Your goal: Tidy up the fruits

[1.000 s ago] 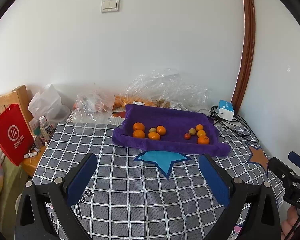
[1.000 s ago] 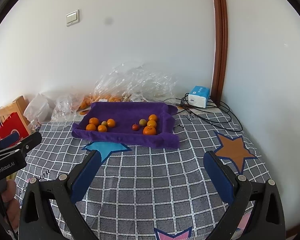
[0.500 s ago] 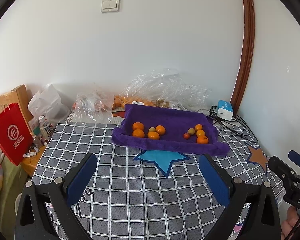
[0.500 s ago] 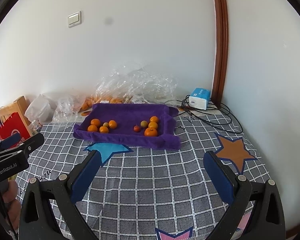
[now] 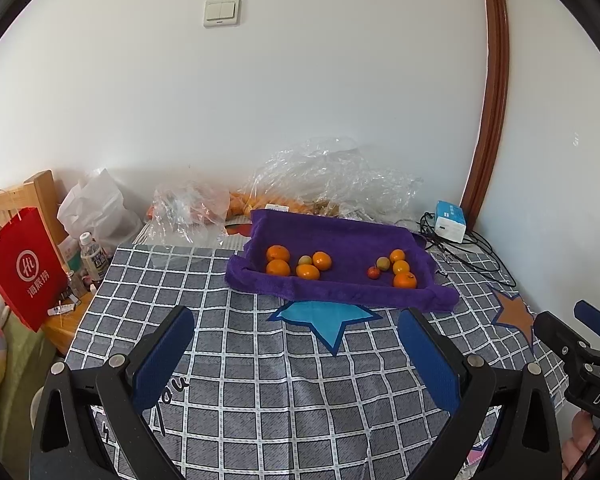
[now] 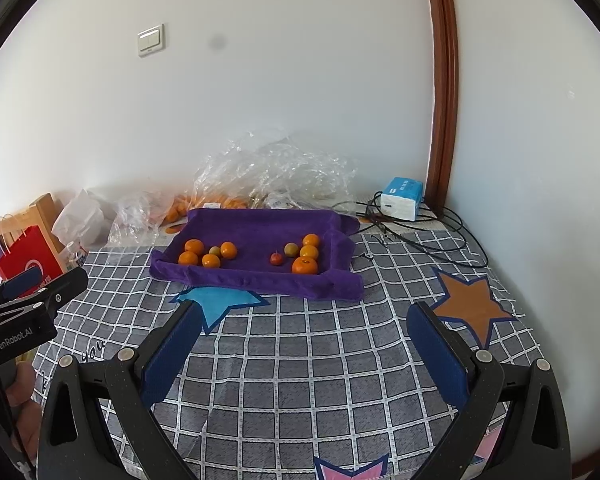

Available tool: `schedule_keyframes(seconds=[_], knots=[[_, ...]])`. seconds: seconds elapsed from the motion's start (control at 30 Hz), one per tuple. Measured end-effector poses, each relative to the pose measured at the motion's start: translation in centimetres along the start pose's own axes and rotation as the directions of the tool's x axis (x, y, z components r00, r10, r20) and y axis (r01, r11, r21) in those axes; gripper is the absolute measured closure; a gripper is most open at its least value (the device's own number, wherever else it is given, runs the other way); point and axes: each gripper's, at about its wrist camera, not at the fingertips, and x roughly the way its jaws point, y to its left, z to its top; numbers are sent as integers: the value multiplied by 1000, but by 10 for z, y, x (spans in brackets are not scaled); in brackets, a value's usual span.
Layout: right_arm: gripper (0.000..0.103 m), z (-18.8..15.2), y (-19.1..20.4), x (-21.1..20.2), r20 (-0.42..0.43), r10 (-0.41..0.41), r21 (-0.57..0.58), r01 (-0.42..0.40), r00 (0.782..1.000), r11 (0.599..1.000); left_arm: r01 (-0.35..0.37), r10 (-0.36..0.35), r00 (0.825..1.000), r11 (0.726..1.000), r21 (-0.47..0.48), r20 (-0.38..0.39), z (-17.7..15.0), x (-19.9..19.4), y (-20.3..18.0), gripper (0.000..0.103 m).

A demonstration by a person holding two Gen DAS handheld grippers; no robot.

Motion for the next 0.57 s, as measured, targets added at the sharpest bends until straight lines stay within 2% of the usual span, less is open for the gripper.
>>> schedule_keyframes(seconds=[0.57], knots=[[2,-2,-1,2,-7,-1,0,1,1000,1000,-2,2,1000,1000,7,0,2,-2,1,0]])
